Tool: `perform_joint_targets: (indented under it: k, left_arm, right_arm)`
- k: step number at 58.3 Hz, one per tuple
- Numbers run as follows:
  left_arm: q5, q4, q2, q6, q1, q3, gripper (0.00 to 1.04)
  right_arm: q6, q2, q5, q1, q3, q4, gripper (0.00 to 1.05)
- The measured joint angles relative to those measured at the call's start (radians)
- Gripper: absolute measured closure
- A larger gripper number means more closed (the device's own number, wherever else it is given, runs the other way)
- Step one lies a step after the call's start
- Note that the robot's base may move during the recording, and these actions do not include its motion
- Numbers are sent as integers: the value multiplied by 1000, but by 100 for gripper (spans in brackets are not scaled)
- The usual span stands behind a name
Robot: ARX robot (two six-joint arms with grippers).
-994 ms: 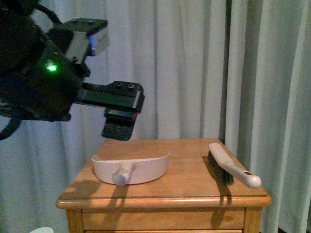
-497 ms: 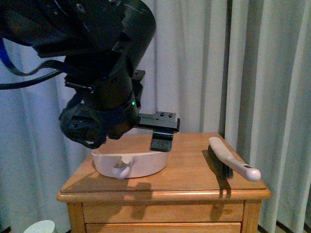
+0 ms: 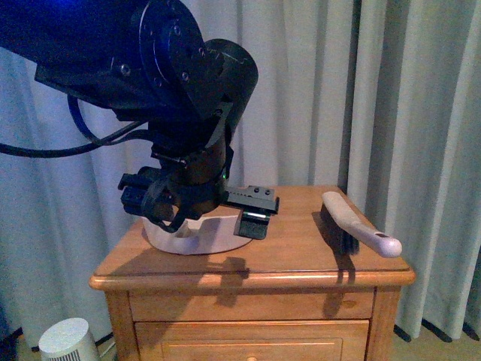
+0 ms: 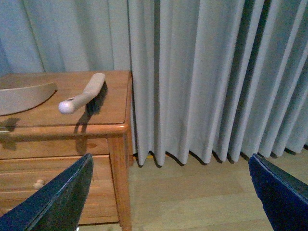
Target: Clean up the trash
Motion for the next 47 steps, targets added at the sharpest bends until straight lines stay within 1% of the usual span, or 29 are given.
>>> perform_joint_targets:
  k: [20,39,41,43,44,46,47]
  left_arm:
    - [3,50,42,12,35,-9,8]
    - [3,76,51,20,41,-35,8]
    - [2,80,51,27,41,-39,11]
    - [0,85,51,30,41,-44,18]
    - [0,85,51,31,41,-44,20]
    - [2,86,51,34,41,-45,29]
    - [2,86,51,34,41,-45,30]
  right_arm:
    - [0,0,0,0,0,0,7]
    - [0,0,0,0,0,0,7]
    - [0,0,0,0,0,0,7]
    - [0,0,0,0,0,0,7]
    - [0,0,0,0,0,0,7]
    - [0,0,0,0,0,0,7]
    - [0,0,0,0,0,0,7]
